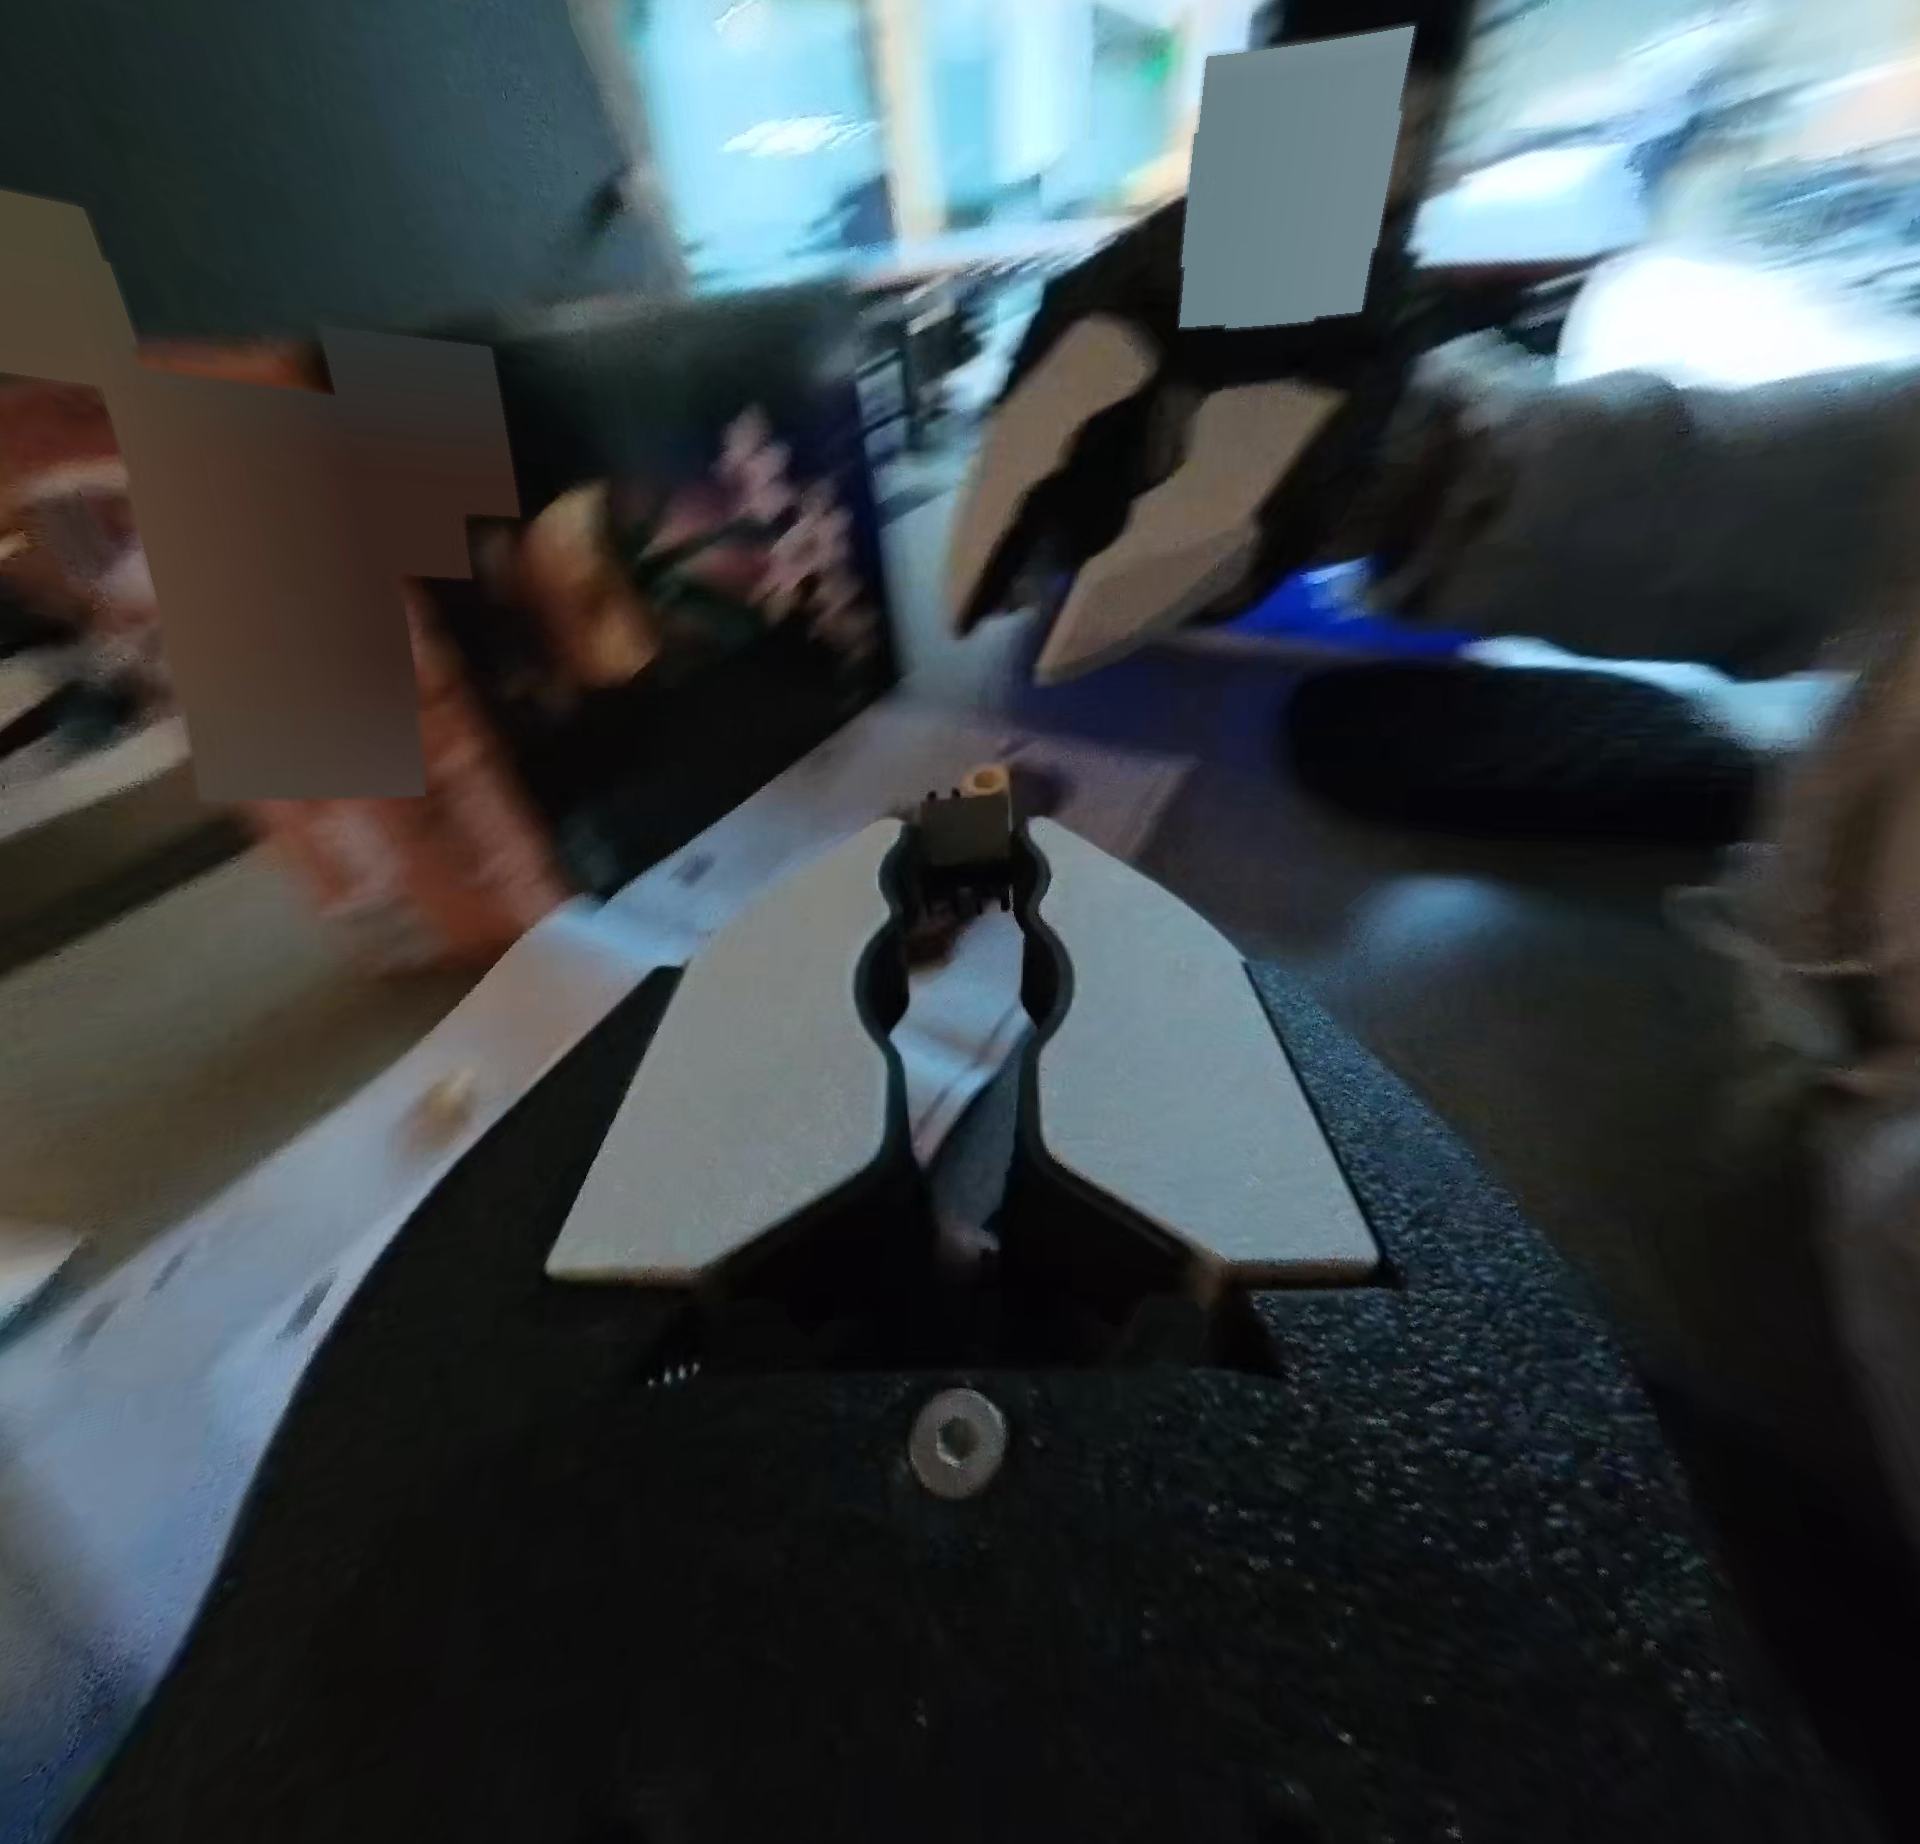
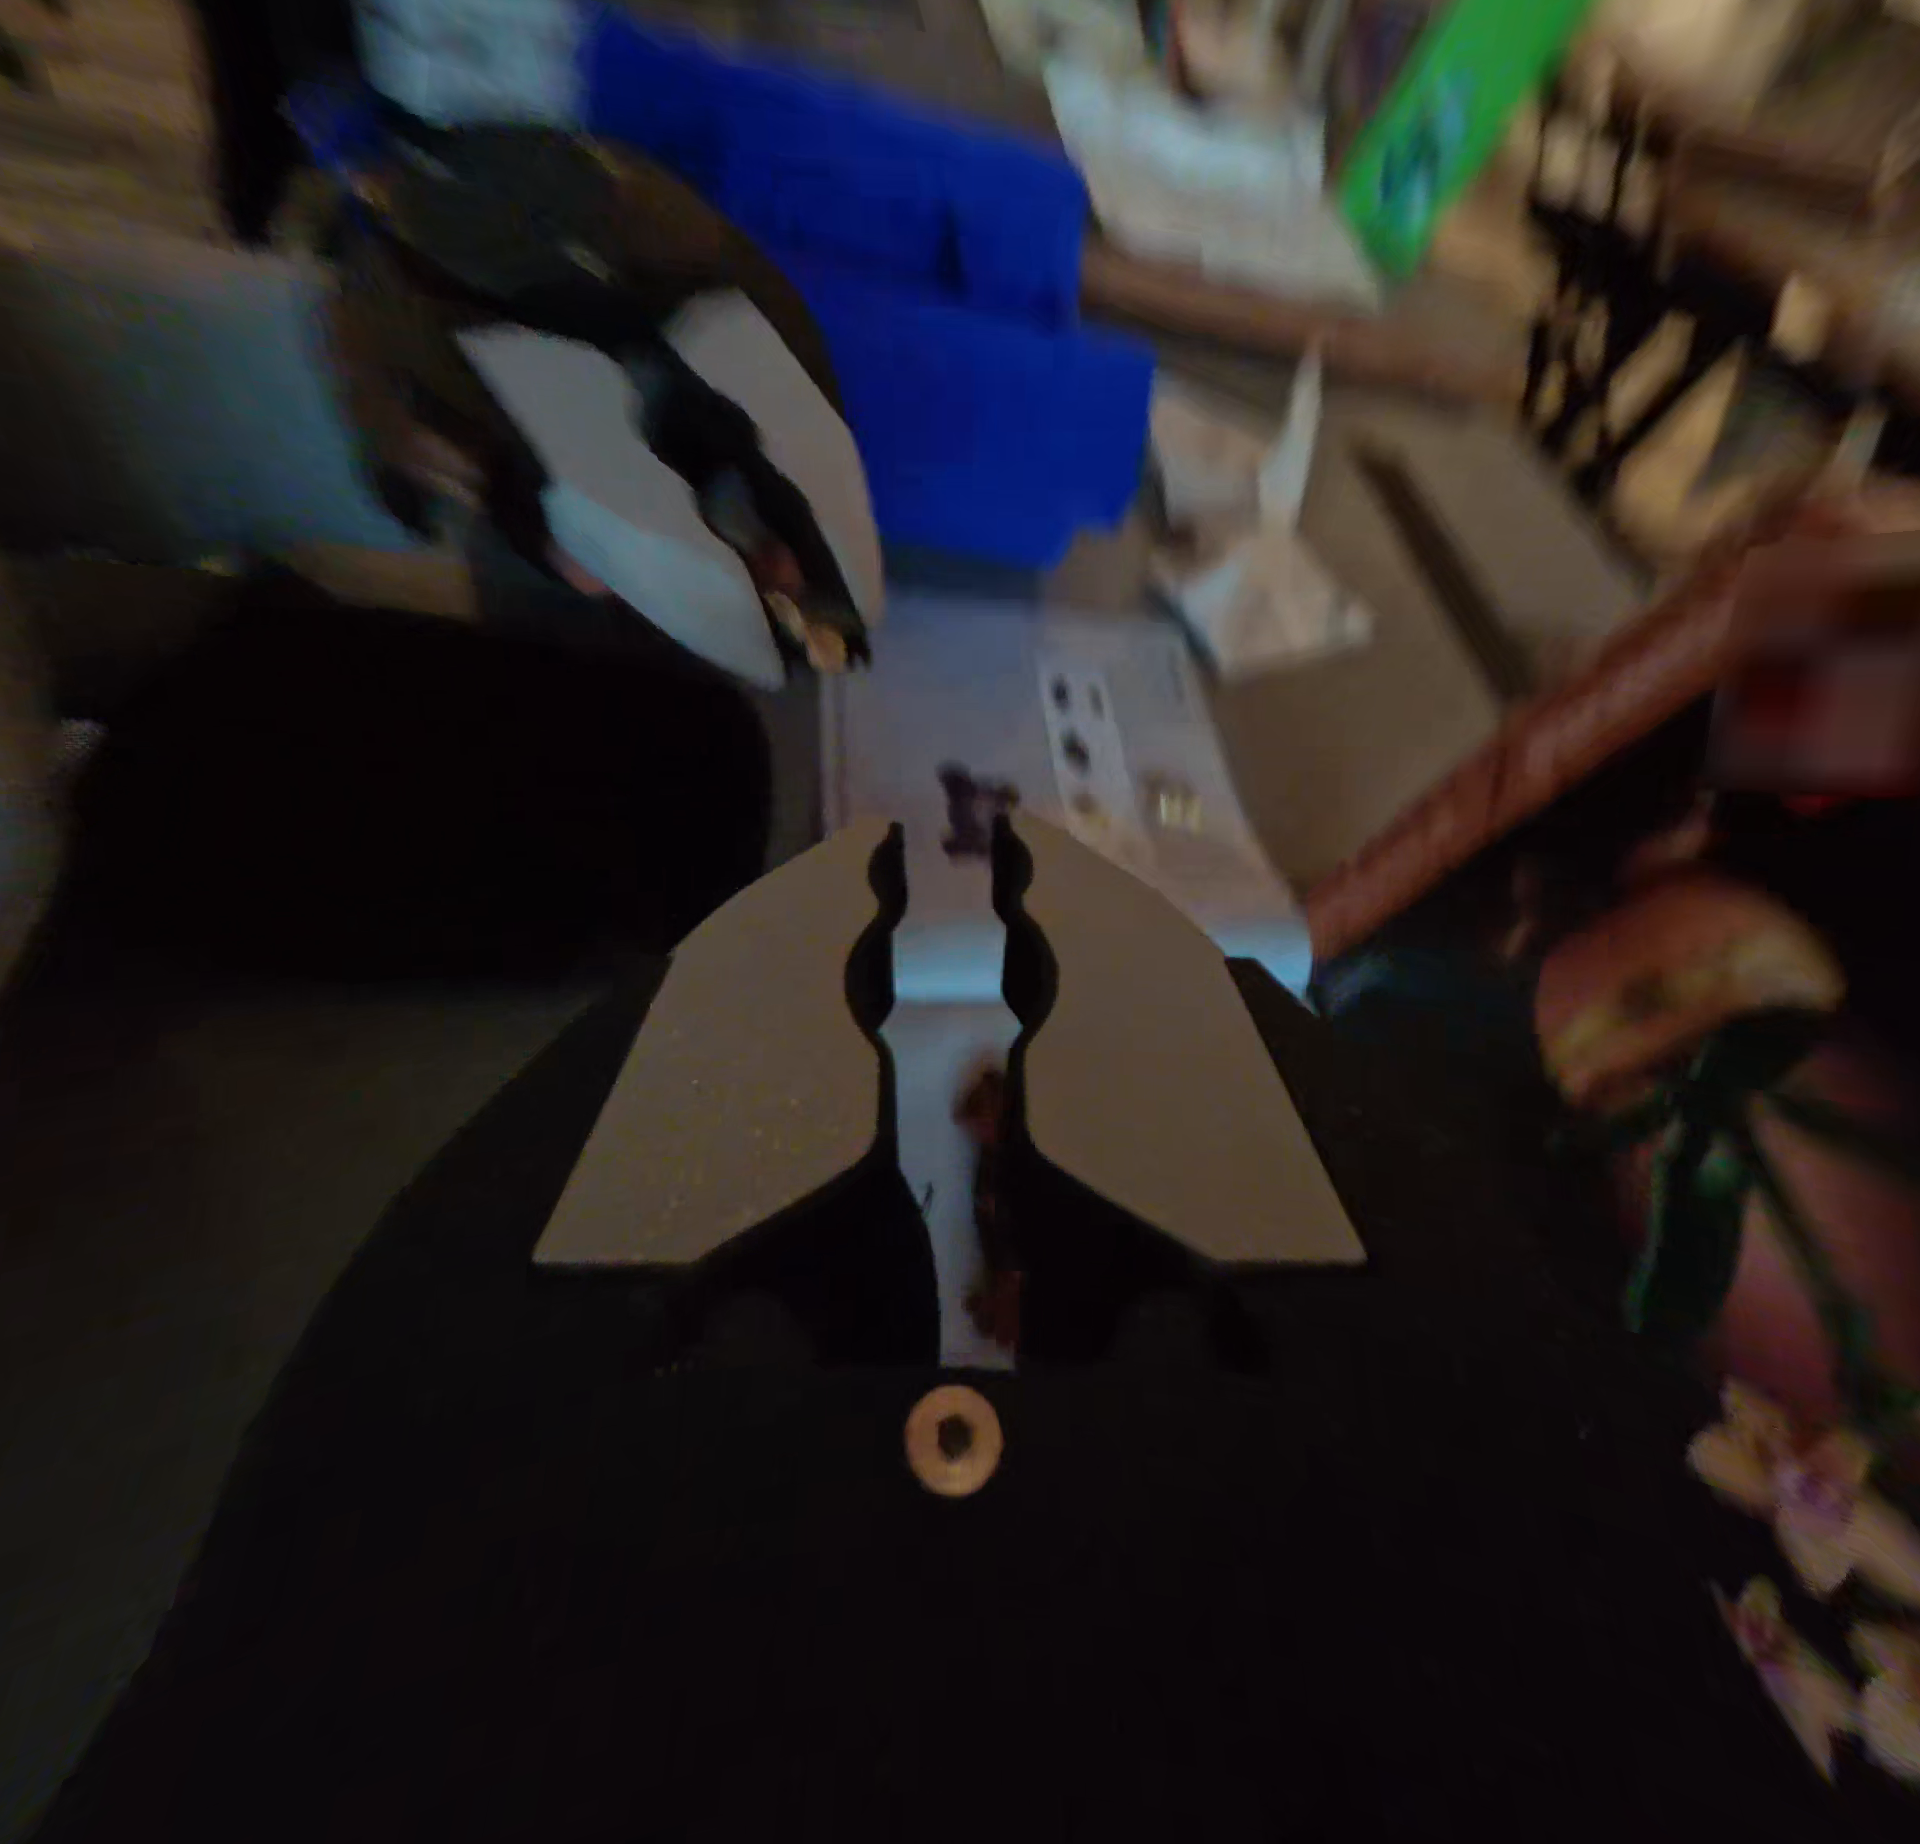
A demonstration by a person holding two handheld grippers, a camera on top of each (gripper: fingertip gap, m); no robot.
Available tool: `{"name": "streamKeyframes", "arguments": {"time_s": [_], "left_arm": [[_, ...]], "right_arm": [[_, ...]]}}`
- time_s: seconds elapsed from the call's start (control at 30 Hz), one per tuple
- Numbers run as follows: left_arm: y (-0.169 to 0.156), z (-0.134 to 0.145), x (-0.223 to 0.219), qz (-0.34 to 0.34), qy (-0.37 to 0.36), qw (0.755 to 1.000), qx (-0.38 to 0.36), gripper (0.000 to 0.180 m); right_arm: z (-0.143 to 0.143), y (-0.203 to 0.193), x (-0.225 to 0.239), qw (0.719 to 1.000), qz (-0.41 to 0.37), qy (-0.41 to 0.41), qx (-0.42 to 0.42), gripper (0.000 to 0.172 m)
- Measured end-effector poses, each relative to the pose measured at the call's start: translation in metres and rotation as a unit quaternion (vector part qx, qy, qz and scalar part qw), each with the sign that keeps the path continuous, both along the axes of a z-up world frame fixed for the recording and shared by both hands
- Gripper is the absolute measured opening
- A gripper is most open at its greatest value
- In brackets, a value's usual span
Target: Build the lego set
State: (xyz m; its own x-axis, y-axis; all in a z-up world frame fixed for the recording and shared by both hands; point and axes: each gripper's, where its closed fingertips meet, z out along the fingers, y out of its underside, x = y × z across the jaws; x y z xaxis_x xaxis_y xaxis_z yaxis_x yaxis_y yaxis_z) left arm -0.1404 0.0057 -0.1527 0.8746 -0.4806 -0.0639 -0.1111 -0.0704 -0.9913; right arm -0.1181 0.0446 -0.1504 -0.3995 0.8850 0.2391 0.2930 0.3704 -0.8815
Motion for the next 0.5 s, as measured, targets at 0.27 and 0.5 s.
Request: {"name": "streamKeyframes", "arguments": {"time_s": [0.27,0.5], "left_arm": [[0.008,-0.032,-0.041,0.149,0.062,0.987,-0.027,0.017],[0.011,-0.038,-0.057,0.177,0.031,0.983,-0.023,0.016]], "right_arm": [[-0.052,0.039,-0.067,0.987,-0.078,-0.133,-0.047,0.01],[-0.094,0.052,-0.119,0.968,-0.101,-0.227,0.017,0.006]]}}
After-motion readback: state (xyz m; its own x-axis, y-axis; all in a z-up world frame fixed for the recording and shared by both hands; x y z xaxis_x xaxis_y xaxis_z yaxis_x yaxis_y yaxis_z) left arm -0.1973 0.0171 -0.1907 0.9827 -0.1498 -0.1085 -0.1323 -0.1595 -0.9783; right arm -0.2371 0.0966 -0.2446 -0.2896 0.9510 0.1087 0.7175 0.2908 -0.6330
